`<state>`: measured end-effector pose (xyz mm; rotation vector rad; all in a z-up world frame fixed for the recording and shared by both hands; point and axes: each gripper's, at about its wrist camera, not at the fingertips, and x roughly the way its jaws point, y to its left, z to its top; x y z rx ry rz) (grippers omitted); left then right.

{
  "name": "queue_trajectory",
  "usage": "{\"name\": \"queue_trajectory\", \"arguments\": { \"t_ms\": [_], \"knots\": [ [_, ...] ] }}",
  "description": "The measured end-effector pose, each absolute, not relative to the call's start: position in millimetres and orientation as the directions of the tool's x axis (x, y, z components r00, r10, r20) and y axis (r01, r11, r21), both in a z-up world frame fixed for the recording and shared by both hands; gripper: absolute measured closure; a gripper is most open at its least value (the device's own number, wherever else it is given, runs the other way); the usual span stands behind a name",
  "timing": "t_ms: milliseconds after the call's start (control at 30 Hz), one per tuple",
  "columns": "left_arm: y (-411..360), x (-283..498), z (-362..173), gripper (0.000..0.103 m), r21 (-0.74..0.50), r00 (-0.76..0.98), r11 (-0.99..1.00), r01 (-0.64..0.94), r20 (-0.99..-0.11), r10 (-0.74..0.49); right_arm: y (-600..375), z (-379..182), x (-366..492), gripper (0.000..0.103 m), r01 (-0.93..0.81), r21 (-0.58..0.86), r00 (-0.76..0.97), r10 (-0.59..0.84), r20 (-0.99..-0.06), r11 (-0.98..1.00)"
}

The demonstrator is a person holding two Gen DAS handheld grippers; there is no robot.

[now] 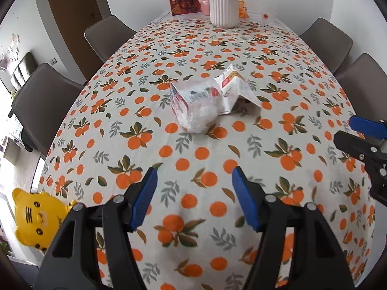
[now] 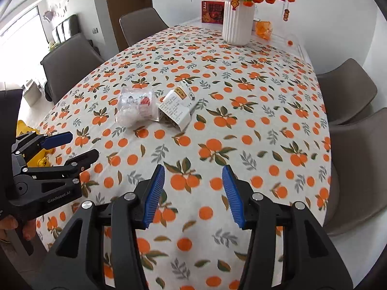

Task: Collect trash
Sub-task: 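Raise both open tools from the bin back toward the table, then grasp the clear plastic bag with the left tool while the right tool grasps the white carton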

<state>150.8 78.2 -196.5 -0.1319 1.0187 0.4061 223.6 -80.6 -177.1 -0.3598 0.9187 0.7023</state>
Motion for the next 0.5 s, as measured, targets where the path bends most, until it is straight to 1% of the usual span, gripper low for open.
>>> {"name": "queue_trajectory", "arguments": {
  "t_ms": [133, 300, 500],
  "knots": [
    [95.7, 175.7, -213.5, 0.038, 0.088, 0.453, 0.920, -0.383, -0.849, 0.270, -42.8, -202.9, 242.6, 0.055, -0.705, -0.036, 0.409, 0.364, -0.837, 0.708],
    [109.0, 198.6, -231.7, 0.038, 0.093, 0.445, 0.923, -0.374, -0.855, 0.266, -10.0, -236.5, 262.5, 0.055, -0.715, -0.057, 0.392, 0.332, -0.858, 0.697],
    [123.4, 216.9, -245.9, 0.038, 0.089, 0.439, 0.920, -0.382, -0.859, 0.265, 9.4, -252.7, 281.0, 0.055, -0.702, -0.069, 0.406, 0.318, -0.857, 0.709]
  ]
}}
